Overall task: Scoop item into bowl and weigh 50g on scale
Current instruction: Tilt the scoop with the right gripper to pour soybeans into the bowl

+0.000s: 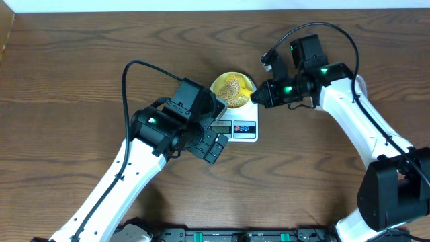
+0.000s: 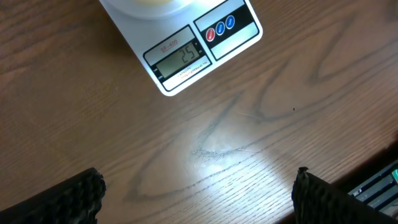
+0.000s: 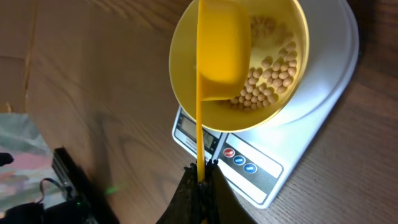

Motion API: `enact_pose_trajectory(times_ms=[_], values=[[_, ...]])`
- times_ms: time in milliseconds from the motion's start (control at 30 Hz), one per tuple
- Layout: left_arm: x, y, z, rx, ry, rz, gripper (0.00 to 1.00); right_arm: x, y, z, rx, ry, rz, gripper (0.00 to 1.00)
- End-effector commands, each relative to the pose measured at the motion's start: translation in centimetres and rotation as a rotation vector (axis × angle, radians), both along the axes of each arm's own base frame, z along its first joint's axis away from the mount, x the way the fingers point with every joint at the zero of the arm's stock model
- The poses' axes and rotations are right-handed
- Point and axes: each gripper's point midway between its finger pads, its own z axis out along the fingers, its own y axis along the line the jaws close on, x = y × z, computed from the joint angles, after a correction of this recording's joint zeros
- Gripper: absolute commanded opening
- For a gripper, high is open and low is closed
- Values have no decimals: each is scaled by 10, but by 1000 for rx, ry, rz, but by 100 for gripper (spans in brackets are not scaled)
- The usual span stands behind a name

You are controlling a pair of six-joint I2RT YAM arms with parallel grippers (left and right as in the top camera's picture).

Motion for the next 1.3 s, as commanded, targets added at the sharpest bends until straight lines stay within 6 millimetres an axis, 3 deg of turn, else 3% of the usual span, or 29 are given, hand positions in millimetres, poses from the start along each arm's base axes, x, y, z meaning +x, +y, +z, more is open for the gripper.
enact_pose_trajectory(times_ms=[0, 567, 1267], values=[[1, -1, 6, -7, -18, -2, 98, 5, 1, 3, -20, -41, 26, 1], [1, -1, 6, -7, -18, -2, 98, 13, -9, 9, -104, -114, 53, 1], [1, -1, 6, -7, -18, -2, 98, 5, 3, 11, -126, -123, 97, 1]])
